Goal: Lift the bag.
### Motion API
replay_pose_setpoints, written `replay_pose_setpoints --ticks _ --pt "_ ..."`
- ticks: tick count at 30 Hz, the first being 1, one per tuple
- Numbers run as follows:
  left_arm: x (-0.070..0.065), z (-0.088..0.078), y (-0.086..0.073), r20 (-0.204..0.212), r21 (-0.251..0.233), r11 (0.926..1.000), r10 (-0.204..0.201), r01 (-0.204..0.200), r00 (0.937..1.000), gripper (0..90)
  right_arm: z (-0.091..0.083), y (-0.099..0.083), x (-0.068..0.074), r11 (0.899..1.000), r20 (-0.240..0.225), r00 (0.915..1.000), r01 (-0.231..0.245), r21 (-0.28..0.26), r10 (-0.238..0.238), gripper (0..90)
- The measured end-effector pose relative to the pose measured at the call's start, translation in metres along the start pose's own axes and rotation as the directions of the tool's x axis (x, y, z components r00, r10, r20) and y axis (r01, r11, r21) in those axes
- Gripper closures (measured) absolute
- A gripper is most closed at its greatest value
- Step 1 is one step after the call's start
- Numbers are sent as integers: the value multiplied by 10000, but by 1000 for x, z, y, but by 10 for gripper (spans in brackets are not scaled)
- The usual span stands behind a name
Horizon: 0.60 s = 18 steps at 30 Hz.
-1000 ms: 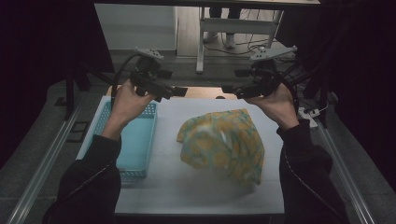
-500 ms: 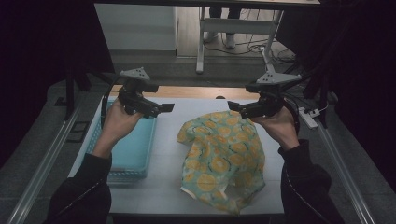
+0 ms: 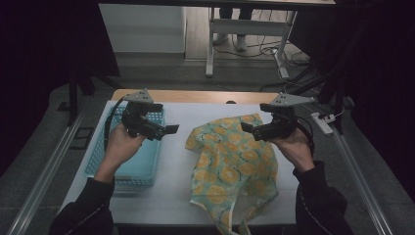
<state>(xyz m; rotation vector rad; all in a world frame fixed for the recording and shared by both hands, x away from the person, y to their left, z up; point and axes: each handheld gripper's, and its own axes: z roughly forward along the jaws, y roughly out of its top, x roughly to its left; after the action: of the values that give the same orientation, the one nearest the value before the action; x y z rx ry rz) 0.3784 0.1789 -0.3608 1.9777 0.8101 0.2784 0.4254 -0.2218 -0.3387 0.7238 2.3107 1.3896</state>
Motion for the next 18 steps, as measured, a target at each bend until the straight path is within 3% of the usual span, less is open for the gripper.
replay_pose_setpoints --ticks 6,18 --pt "-4 -2 -21 -5 12 9998 -182 182 9998 0 -3 -16 2 9997 -31 9997 -229 -67 229 8" --pt "-15 -12 -67 -242 158 9989 -437 440 9988 0 -17 -51 14 9992 364 9988 -331 -228 340 0"
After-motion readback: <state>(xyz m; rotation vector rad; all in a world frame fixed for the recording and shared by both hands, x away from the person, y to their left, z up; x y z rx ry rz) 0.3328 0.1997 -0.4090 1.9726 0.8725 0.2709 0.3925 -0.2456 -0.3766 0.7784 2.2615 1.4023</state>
